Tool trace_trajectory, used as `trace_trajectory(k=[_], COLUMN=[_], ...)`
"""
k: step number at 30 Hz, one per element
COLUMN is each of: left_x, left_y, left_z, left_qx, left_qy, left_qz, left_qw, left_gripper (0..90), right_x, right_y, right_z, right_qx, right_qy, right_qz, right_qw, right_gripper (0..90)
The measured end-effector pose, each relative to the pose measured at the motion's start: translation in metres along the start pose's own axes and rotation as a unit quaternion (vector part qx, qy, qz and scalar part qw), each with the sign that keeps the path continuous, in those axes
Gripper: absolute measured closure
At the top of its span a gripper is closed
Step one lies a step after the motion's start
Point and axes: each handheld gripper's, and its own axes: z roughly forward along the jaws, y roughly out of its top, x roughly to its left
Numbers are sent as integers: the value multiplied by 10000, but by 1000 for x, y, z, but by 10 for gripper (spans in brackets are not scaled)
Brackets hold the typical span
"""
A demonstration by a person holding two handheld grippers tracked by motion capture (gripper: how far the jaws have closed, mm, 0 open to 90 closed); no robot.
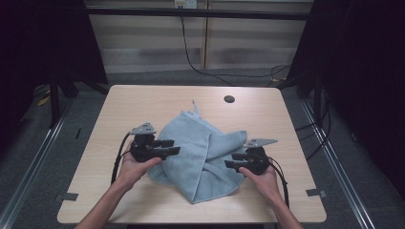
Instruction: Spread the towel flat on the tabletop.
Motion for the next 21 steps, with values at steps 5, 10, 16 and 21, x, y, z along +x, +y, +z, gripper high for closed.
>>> trace_trajectory(k=[5, 10, 16, 21], left_x=[7, 13, 6, -1], left_y=[-10, -20, -20, -7], left_z=[42, 49, 48, 47], left_qx=[396, 435, 732, 559], left_qy=[357, 266, 182, 178], left_qz=[5, -185, -21, 27], left_qw=[9986, 9985, 9972, 9983], left_gripper=[485, 396, 329, 305], right_x=[-8, -6, 11, 18], right_y=[1, -2, -4, -6], right_z=[19, 24, 27, 28], right_qx=[115, 92, 201, 201], right_qy=[-37, -72, -179, -146], right_qz=[22, -23, -471, -618], right_qw=[9999, 9999, 9985, 9978], right_gripper=[399, 377, 398, 527])
